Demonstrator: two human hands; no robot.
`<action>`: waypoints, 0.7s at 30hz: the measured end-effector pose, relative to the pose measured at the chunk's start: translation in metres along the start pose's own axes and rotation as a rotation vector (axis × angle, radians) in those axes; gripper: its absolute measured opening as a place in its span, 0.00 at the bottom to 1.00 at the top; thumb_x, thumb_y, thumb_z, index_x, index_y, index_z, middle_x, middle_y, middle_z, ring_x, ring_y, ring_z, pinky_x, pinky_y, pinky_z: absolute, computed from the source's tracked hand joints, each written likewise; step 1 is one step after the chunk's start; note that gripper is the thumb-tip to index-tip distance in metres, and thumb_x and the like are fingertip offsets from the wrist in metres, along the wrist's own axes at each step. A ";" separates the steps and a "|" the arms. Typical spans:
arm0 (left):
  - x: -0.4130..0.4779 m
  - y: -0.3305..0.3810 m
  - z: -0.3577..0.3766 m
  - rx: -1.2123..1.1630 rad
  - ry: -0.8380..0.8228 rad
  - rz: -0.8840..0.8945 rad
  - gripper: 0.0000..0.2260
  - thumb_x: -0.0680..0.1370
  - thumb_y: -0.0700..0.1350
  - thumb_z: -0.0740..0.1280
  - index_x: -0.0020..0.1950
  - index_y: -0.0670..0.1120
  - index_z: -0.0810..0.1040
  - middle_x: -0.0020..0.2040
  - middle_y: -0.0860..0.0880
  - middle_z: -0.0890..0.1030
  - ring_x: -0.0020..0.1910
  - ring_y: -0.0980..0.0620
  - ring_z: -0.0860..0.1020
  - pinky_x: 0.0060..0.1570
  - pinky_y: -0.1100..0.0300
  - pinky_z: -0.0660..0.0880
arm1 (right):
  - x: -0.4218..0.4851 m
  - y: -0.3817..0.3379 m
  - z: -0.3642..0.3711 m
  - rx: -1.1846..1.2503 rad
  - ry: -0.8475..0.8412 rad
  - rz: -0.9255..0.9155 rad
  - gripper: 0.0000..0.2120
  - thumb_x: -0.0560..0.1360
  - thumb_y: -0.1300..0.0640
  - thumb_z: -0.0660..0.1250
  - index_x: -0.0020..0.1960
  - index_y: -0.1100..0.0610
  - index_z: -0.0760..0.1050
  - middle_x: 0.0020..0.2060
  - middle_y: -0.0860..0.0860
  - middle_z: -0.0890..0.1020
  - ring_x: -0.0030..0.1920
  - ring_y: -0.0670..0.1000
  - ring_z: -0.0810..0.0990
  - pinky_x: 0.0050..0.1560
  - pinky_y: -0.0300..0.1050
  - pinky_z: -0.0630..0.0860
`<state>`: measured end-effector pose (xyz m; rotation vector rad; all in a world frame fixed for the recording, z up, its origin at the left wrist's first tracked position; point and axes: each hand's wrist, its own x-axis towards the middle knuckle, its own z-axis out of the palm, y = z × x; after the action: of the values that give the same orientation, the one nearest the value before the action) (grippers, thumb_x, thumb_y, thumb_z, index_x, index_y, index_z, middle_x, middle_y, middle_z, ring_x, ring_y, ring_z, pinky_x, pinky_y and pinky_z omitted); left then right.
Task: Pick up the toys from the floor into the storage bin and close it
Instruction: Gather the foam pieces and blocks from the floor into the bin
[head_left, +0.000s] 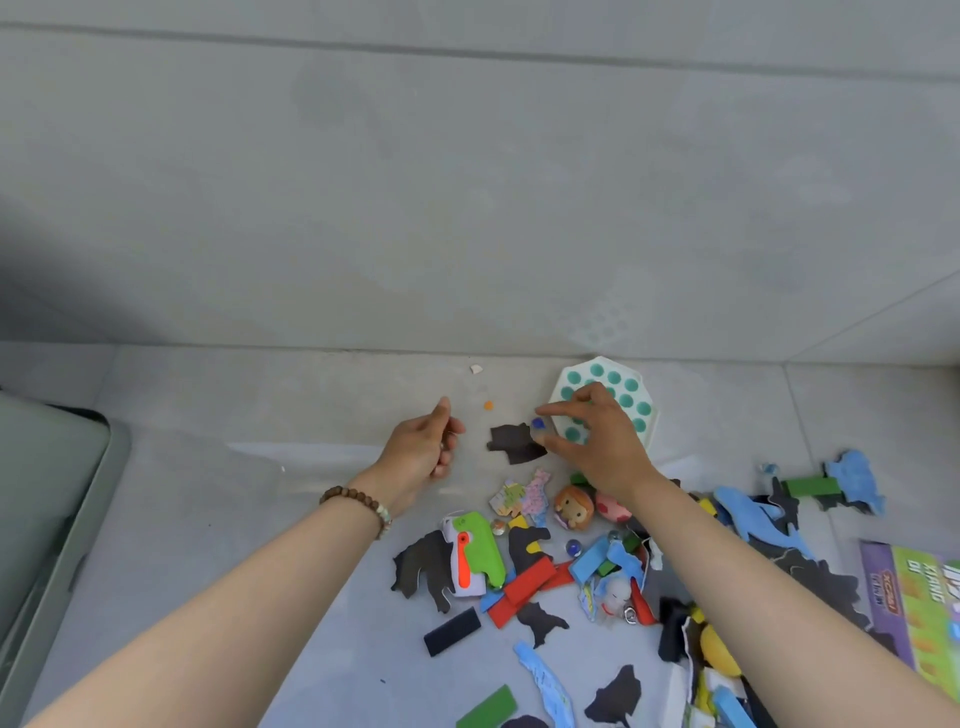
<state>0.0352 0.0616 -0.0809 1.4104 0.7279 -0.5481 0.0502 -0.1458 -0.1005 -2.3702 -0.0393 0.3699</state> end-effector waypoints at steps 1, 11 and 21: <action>-0.002 -0.001 0.001 -0.010 -0.008 -0.002 0.17 0.81 0.53 0.57 0.40 0.44 0.73 0.31 0.50 0.68 0.23 0.58 0.65 0.22 0.69 0.64 | 0.001 -0.001 0.002 -0.027 0.029 0.011 0.12 0.69 0.50 0.73 0.53 0.47 0.82 0.45 0.47 0.68 0.48 0.50 0.70 0.52 0.43 0.69; -0.018 -0.002 0.014 -0.318 -0.216 -0.143 0.22 0.82 0.55 0.52 0.58 0.39 0.76 0.50 0.43 0.80 0.46 0.49 0.80 0.43 0.62 0.81 | -0.004 -0.044 0.003 0.244 -0.023 -0.032 0.08 0.69 0.50 0.74 0.48 0.48 0.83 0.42 0.46 0.70 0.43 0.41 0.71 0.46 0.27 0.66; -0.014 -0.010 -0.009 -0.054 0.024 -0.067 0.17 0.81 0.55 0.56 0.36 0.46 0.69 0.28 0.52 0.66 0.24 0.57 0.63 0.20 0.69 0.61 | -0.013 -0.031 0.021 -0.018 -0.067 0.035 0.23 0.72 0.53 0.71 0.65 0.55 0.73 0.60 0.49 0.73 0.54 0.47 0.74 0.54 0.36 0.68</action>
<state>0.0175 0.0689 -0.0772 1.3485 0.8062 -0.5603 0.0342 -0.1108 -0.0917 -2.3786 -0.0322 0.4674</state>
